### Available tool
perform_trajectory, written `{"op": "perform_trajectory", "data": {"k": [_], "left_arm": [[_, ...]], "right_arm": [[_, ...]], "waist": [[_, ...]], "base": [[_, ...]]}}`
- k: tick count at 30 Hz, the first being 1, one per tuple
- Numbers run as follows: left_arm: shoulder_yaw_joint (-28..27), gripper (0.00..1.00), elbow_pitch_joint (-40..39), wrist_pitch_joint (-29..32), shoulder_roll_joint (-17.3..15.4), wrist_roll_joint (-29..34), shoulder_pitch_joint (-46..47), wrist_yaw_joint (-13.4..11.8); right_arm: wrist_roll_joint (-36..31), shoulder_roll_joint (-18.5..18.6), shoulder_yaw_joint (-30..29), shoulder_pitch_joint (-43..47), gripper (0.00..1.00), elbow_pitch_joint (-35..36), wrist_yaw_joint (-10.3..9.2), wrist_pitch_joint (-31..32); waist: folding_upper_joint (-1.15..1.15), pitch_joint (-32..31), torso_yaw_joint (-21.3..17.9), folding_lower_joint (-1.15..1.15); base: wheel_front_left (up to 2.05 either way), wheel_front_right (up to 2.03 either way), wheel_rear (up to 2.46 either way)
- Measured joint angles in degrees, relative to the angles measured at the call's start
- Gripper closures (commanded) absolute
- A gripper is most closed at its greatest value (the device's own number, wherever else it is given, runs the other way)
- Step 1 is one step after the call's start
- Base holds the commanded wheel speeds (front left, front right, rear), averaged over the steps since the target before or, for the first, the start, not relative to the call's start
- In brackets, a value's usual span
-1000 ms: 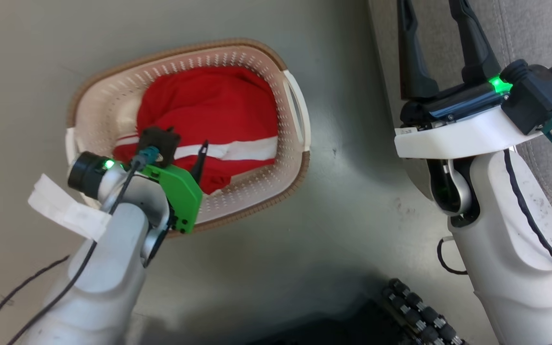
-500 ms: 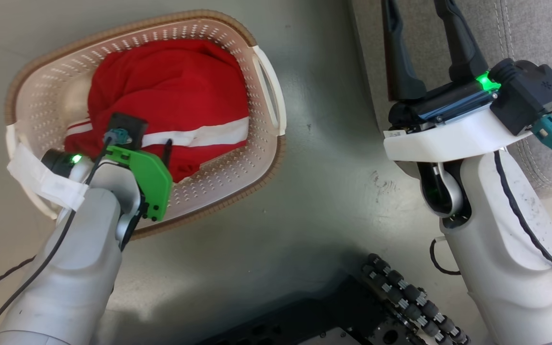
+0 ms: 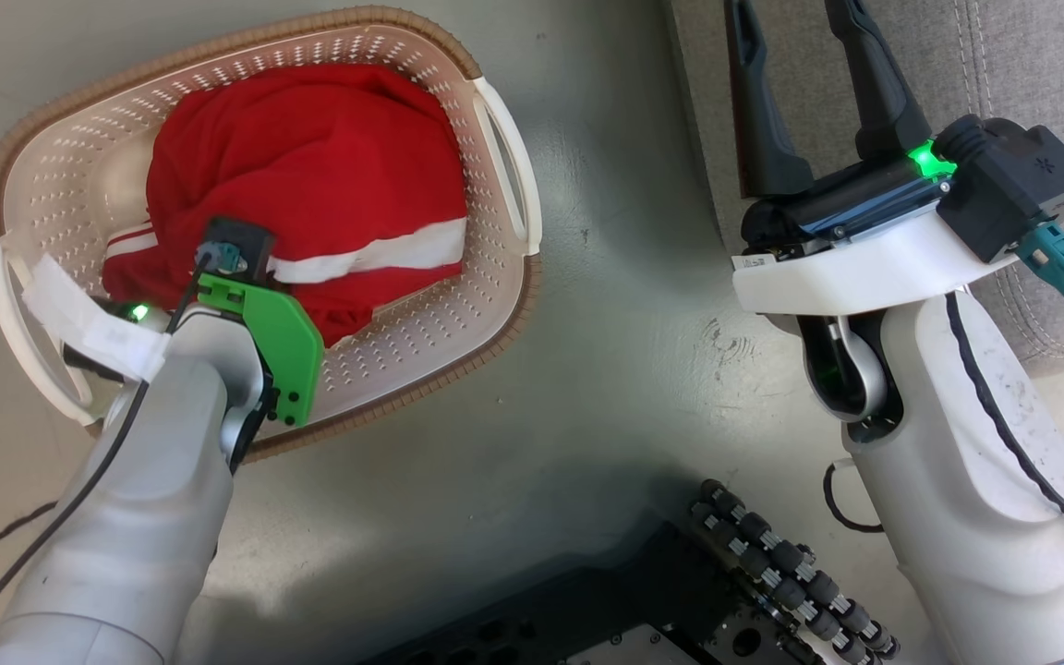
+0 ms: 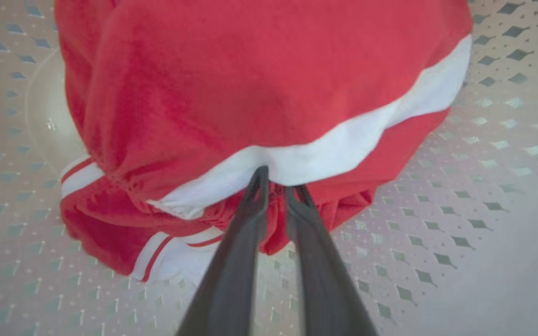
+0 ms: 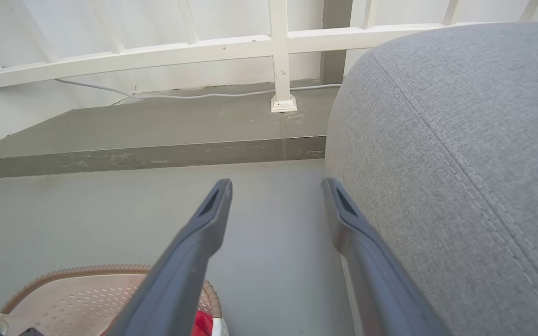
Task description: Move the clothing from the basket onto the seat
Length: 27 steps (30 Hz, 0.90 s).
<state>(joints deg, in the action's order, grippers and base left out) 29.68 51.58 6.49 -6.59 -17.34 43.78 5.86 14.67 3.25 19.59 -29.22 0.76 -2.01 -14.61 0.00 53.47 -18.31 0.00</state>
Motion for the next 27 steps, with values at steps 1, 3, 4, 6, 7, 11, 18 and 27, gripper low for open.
{"op": "perform_trajectory", "data": {"k": [1,3,4,6,7,11,18,27], "left_arm": [[0.0,1.00,0.3,0.0,0.1,0.0,0.3,0.0],[0.1,1.00,1.2,-0.1,0.3,0.0,0.9,0.0],[0.1,1.00,1.7,-0.1,0.3,0.1,1.1,-0.1],[0.3,1.00,2.4,-0.5,0.5,0.2,1.1,-0.1],[0.4,1.00,2.9,-0.6,0.6,0.4,1.1,-0.1],[1.1,1.00,4.0,-1.0,1.2,0.7,1.2,-0.1],[1.9,1.00,5.1,-2.6,2.9,0.7,2.1,-0.1],[2.2,1.00,5.3,-5.5,4.2,-0.6,1.9,0.1]], "right_arm": [[0.0,0.0,0.0,0.0,0.00,0.0,-0.01,0.0],[0.0,0.0,0.0,0.0,0.00,-0.1,0.00,0.0],[0.0,0.0,0.0,-0.1,0.00,-0.2,0.00,0.0],[0.0,0.0,-0.1,-0.2,0.00,-0.5,-0.01,0.0],[0.0,0.0,-0.1,-0.2,0.00,-0.7,-0.01,0.0],[-0.1,0.0,-0.3,-0.3,0.00,-1.2,0.00,0.0],[-0.8,0.0,-1.5,-0.3,0.00,-2.2,0.01,0.0],[-1.9,0.2,-2.9,-0.3,0.00,-4.3,0.48,0.0]], "waist": [[0.00,0.0,0.0,0.00],[0.00,0.0,0.1,0.00],[0.00,0.0,0.1,0.00],[0.00,-0.2,0.2,0.00],[0.00,-0.4,0.3,0.00],[0.00,-1.3,0.8,0.00],[0.00,-3.3,2.4,0.00],[0.00,-6.5,5.2,-0.01]], "base": [[0.00,0.00,0.00],[0.00,0.00,0.00],[0.00,0.00,0.00],[0.00,0.00,0.00],[0.00,0.00,0.00],[0.00,0.00,0.00],[0.00,0.00,0.00],[0.00,0.00,0.00]]}}
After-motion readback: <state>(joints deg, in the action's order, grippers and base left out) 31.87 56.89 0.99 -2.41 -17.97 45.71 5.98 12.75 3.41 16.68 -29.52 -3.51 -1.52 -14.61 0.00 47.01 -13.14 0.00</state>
